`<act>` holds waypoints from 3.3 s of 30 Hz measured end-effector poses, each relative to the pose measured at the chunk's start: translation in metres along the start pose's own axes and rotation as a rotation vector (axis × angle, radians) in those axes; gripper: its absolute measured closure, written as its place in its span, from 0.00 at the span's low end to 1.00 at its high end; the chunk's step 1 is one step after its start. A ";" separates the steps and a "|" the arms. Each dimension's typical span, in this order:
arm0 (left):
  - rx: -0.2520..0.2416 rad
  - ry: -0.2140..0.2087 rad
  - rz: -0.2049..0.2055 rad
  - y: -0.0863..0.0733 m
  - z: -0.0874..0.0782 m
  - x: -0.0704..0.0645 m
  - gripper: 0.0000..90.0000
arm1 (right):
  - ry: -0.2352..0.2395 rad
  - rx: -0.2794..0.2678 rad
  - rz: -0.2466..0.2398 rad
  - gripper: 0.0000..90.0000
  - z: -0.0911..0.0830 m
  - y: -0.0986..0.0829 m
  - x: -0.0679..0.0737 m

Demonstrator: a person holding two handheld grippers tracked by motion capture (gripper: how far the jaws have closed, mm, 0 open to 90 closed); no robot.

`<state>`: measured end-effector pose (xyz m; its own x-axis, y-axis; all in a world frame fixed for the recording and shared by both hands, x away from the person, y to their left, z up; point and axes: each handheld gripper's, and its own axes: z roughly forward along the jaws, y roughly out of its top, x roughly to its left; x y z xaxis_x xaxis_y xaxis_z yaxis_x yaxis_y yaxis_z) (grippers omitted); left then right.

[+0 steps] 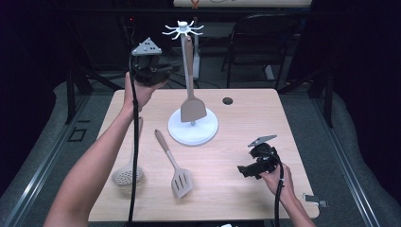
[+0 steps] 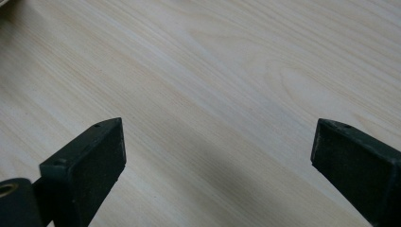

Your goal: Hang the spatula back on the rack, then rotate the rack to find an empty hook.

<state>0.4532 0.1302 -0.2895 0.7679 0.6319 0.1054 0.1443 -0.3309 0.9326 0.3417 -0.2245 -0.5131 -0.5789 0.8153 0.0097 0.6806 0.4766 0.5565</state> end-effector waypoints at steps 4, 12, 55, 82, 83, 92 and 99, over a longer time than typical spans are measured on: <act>-0.012 0.002 0.016 0.009 -0.002 -0.003 0.98 | 0.006 -0.004 0.004 0.04 0.000 0.000 0.000; -0.042 0.032 0.045 0.029 -0.010 -0.007 0.99 | 0.001 0.006 -0.013 0.04 0.001 0.001 0.001; -0.049 0.186 -0.059 0.038 -0.005 0.031 1.00 | 0.009 0.000 0.006 0.04 -0.001 -0.003 -0.002; 0.055 0.202 -0.157 -0.005 -0.029 0.042 0.42 | 0.019 0.012 -0.007 0.05 0.001 -0.002 0.000; 0.064 0.198 -0.157 -0.009 -0.030 0.042 0.40 | 0.026 0.007 -0.002 0.05 0.001 -0.002 0.001; 0.171 0.183 -0.150 -0.043 -0.027 0.035 0.20 | 0.023 0.036 -0.024 0.05 0.002 -0.002 0.003; 0.240 0.177 -0.143 -0.073 -0.025 0.026 0.16 | 0.028 0.033 -0.031 0.05 0.005 -0.002 0.005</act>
<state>0.4472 0.1880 -0.3466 0.6119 0.7888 0.0575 0.4016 -0.3725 0.8366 0.3399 -0.2199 -0.5178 -0.6119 0.7908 0.0170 0.6766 0.5121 0.5292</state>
